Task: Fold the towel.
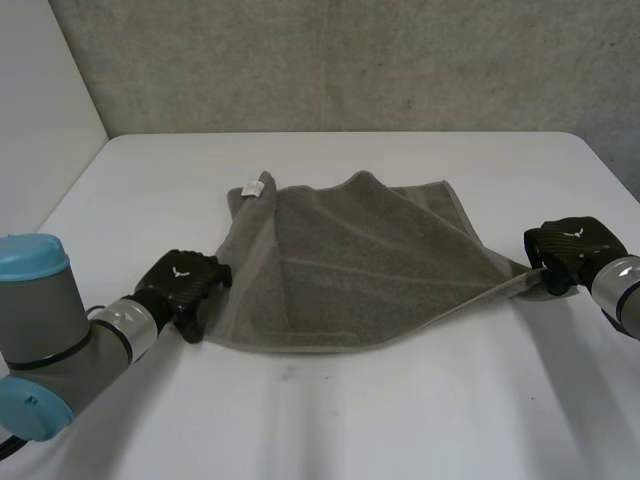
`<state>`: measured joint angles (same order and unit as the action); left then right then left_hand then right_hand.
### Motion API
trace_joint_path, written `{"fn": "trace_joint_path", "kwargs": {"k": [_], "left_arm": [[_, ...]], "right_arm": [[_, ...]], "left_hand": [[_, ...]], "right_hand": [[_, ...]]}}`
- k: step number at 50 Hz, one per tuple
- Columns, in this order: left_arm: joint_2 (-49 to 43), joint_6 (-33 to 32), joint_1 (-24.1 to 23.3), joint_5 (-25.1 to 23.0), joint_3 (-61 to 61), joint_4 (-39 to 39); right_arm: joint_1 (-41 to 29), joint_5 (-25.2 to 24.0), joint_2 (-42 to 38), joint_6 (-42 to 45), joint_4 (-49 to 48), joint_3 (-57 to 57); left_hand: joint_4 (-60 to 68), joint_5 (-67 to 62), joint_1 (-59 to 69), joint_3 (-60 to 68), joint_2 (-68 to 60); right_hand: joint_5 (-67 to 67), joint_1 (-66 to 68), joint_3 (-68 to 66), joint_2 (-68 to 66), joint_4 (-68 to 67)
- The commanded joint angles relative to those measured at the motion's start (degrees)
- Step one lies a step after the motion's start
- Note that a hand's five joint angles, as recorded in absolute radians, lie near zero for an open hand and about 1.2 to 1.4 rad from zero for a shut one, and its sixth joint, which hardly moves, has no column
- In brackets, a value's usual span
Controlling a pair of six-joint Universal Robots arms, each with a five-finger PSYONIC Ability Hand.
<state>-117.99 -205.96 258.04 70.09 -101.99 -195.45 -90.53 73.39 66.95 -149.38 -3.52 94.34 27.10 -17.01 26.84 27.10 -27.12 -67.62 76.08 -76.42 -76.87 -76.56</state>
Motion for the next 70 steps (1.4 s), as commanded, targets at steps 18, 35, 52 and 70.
{"fn": "trace_joint_path", "kwargs": {"k": [18, 35, 52, 70], "left_arm": [[-2.5, 0.21, -0.08, 0.31, 5.22, 2.09], [-4.88, 0.29, -0.25, 0.22, 8.65, 3.59], [0.22, -0.14, 0.01, -0.22, 4.61, 10.18], [-5.4, -0.06, -0.08, 0.31, 9.26, 7.46]], "right_arm": [[-0.09, 0.0, -1.03, 0.32, 0.0, -0.03], [0.0, 0.09, -1.21, 0.32, 0.0, -0.03], [-0.09, 0.18, -1.65, 0.41, 0.0, 0.23], [-0.09, 0.26, -1.91, 0.5, -0.08, 0.23]], "left_hand": [[7.84, -7.93, 8.09, 7.84, -7.82], [10.54, -10.63, 10.79, 10.53, -10.51], [0.44, -0.53, 0.7, 0.44, -0.42], [3.63, -3.72, 3.88, 3.63, -3.61]], "right_hand": [[-2.38, 3.92, -3.58, -3.13, -3.44], [-2.38, 3.92, -3.58, -3.13, -3.44], [-2.38, 3.92, -3.58, -3.13, -3.44], [-2.38, 3.92, -3.58, -3.13, -3.44]]}}
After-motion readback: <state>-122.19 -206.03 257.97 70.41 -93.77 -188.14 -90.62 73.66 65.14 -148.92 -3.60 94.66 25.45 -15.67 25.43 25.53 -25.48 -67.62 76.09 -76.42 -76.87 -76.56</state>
